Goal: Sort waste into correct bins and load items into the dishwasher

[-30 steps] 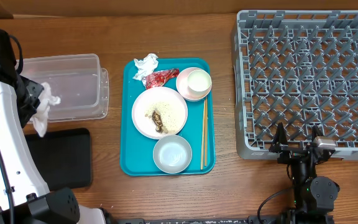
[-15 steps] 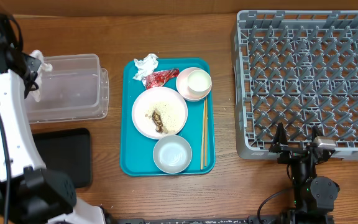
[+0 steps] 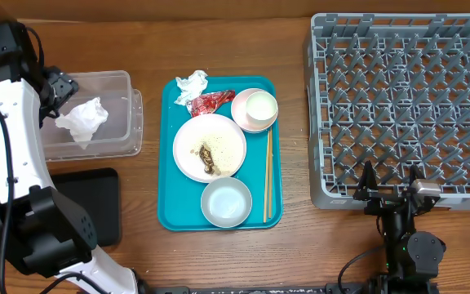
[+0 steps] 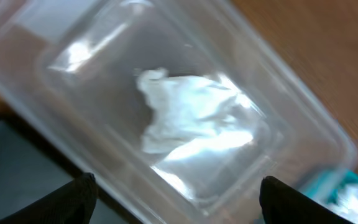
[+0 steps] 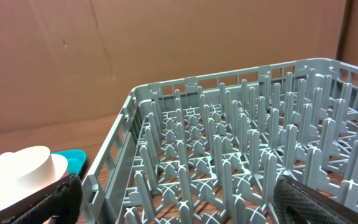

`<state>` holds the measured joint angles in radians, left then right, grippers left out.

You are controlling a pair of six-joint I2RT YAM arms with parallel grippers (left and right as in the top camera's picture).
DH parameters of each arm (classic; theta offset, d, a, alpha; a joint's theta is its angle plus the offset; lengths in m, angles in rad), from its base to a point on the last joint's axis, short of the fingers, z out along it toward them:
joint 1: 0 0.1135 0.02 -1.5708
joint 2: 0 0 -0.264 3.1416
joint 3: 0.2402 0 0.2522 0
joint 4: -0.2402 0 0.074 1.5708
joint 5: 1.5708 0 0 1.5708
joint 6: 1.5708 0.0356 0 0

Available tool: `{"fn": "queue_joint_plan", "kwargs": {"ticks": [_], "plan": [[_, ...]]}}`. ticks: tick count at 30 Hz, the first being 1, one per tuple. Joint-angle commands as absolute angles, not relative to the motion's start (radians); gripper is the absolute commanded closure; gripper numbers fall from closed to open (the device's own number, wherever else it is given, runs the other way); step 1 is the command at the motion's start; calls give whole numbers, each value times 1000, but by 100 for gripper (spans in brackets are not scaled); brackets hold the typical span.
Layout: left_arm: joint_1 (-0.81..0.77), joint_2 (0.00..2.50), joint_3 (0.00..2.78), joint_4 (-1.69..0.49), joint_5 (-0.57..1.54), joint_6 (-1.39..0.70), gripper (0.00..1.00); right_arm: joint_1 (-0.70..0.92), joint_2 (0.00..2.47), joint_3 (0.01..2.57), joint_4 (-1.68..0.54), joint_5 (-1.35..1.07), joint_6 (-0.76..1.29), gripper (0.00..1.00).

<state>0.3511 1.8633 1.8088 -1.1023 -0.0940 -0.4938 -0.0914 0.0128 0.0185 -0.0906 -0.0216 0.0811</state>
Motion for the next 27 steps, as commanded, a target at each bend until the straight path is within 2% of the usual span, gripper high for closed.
{"fn": "queue_joint_plan", "kwargs": {"ticks": [1,5,7,10,15,18,21,27], "plan": [[331,1758,1864,-1064,171,-297,15,-96,3,8,-84,-20,78,0],[262,1704,1864,-997,389,-209,17,-96,3,8,-84,-20,78,0],[206,1702,1864,-982,403,-190,12,-96,3,8,-84,-20,78,0],[104,1715,1864,-983,324,-149,11,-96,3,8,-84,-20,78,0],[-58,1767,1884,-977,27,-146,7,-96,3,8,-84,-20,78,0],[-107,1813,1914,-969,-63,-89,0,-96,3,8,-84,-20,78,0],[-126,1863,1916,-873,-164,-94,0,-96,3,8,-84,-20,78,0],[-126,1980,1916,-705,-30,-139,0,-96,3,8,-84,-20,78,0]]}}
